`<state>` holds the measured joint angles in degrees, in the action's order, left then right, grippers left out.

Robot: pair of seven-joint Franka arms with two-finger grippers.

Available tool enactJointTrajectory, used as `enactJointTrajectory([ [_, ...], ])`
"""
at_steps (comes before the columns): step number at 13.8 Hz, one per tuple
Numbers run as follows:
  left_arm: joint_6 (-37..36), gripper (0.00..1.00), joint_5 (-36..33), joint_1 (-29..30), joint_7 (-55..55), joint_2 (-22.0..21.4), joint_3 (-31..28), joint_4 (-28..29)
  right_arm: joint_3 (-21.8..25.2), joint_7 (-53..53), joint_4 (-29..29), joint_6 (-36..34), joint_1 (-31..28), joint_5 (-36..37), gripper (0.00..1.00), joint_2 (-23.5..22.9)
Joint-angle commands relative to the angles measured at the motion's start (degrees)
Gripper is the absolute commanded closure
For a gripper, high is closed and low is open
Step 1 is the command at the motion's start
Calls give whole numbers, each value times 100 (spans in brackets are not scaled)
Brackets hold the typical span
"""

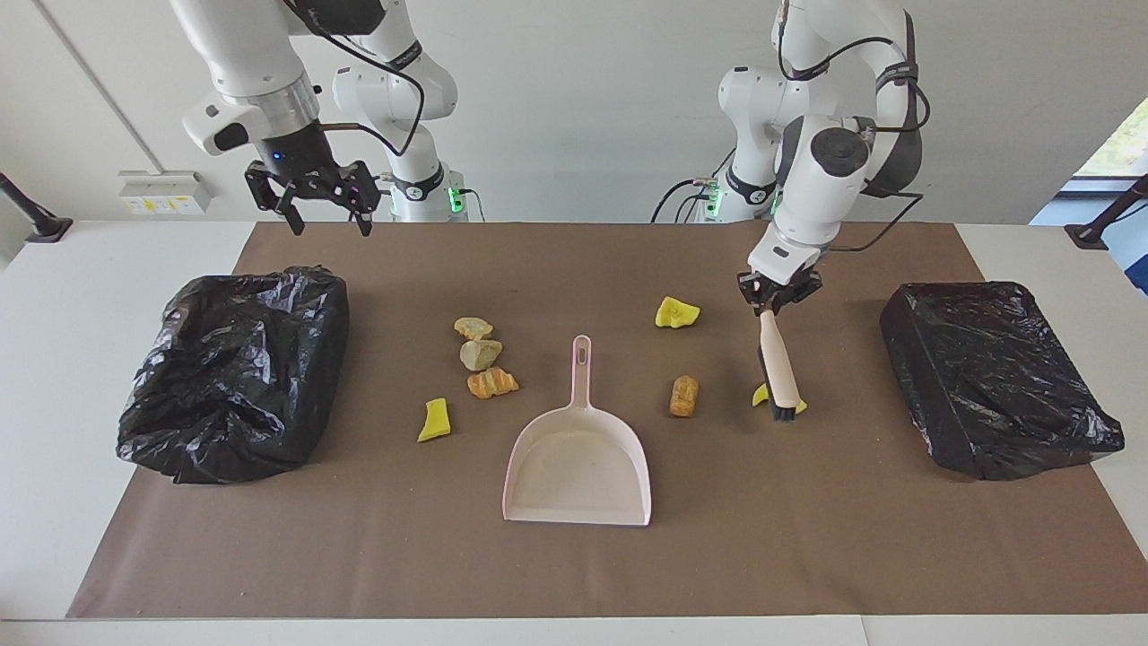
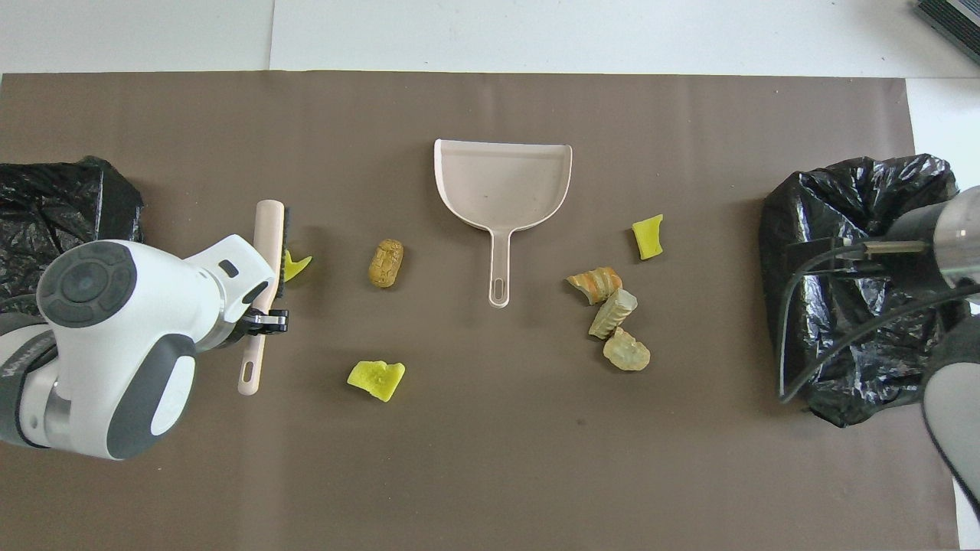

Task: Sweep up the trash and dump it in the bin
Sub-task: 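Lift the brush with the left gripper while the right gripper grasps the dustpan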

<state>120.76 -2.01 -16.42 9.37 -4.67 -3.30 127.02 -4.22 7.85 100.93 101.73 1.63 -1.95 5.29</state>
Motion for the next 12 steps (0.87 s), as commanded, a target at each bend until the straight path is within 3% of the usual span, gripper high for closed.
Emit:
enactJointTrajectory([
  [1,115,100,-80,559,-637,28,84,77,0,678,-99,689,529,-25,0,-702],
  [3,54,100,-80,692,-639,28,93,122,0,1645,-520,760,1039,98,0,-1194],
  [7,141,100,-71,631,-525,54,102,376,0,3009,-986,1770,1770,573,0,-2565],
  [12,290,100,-71,605,-401,176,111,429,0,3688,-1040,2474,2473,485,0,-3252],
])
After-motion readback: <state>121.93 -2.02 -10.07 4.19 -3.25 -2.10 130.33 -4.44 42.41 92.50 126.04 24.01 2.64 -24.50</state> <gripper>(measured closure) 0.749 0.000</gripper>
